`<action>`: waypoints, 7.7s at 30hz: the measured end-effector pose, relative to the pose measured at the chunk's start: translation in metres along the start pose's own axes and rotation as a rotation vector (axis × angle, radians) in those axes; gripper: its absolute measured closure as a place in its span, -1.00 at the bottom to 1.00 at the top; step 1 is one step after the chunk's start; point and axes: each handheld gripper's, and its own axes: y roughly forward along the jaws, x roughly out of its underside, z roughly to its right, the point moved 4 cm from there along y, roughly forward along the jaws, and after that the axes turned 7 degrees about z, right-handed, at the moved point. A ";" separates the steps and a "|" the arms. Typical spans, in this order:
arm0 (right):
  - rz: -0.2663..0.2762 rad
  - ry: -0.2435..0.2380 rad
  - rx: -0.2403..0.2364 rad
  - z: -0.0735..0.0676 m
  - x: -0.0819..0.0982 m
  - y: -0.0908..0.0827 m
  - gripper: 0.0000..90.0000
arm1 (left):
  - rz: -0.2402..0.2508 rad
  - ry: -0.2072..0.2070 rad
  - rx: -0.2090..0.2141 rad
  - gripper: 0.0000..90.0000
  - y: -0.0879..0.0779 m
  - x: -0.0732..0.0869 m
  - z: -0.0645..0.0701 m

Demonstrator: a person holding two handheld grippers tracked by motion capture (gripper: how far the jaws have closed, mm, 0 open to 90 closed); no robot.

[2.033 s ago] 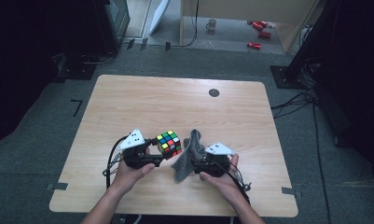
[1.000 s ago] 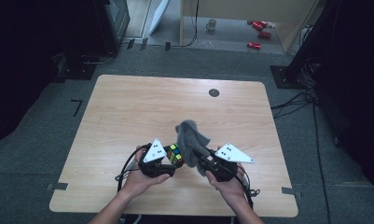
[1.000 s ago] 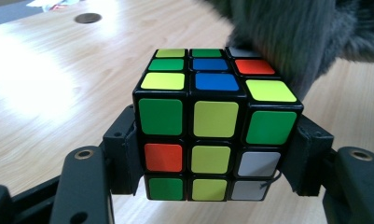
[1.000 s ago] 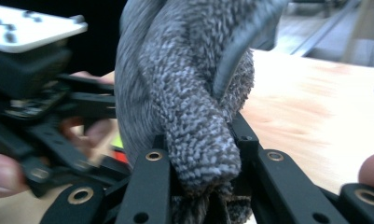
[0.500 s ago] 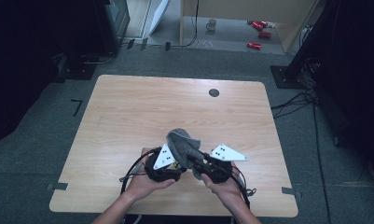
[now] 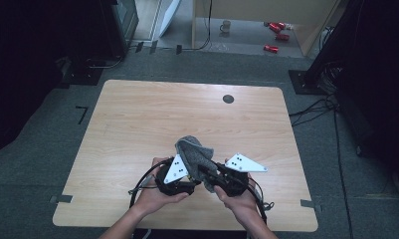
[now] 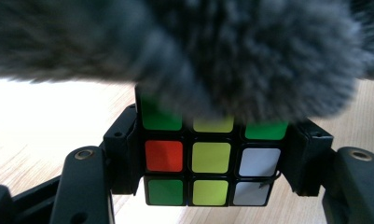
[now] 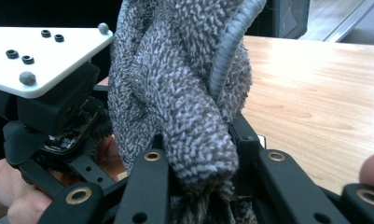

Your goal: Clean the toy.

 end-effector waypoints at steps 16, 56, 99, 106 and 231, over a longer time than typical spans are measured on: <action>-0.005 0.039 0.068 0.019 0.002 -0.002 0.63 | 0.008 -0.004 0.004 -0.22 -0.002 -0.001 -0.002; -0.021 0.091 -0.045 0.026 0.015 0.006 0.63 | 0.324 -0.286 0.229 -0.22 -0.041 -0.015 -0.040; 0.018 0.176 -0.073 0.009 0.038 0.019 0.64 | 0.358 -0.342 0.105 -0.22 -0.041 -0.023 -0.041; 0.001 0.162 -0.071 0.000 0.043 0.022 0.64 | 0.349 -0.338 0.110 -0.22 -0.036 -0.023 -0.035; 0.115 -0.121 0.101 0.018 0.030 0.007 -0.24 | 0.342 -0.525 0.059 -0.34 -0.032 -0.032 -0.034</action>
